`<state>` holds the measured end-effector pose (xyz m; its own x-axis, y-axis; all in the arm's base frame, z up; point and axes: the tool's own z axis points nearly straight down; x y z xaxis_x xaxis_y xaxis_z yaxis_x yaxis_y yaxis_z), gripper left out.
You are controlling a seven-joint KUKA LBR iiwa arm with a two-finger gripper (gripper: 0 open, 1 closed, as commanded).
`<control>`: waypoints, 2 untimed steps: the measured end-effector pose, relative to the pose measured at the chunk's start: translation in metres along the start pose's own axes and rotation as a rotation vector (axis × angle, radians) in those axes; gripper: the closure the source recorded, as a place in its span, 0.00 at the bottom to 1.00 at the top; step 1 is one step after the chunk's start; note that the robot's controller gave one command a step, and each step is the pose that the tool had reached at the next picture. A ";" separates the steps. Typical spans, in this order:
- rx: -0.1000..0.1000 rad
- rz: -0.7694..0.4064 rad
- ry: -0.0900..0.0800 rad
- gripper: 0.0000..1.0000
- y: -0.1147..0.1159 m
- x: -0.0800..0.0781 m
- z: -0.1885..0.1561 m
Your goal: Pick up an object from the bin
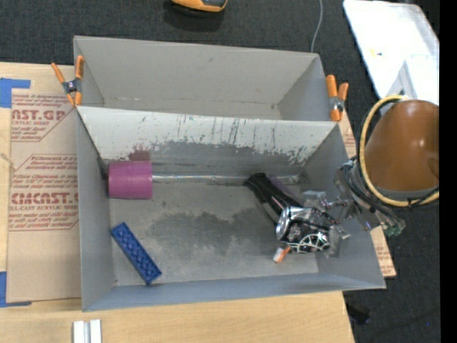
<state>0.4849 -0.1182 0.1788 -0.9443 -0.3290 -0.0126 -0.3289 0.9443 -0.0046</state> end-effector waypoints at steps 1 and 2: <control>-0.002 0.000 0.003 1.00 0.000 0.000 -0.007; -0.002 0.000 0.002 1.00 0.001 -0.001 -0.039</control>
Offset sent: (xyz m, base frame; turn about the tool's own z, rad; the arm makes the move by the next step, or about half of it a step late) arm -0.0004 0.0002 0.0511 -0.0001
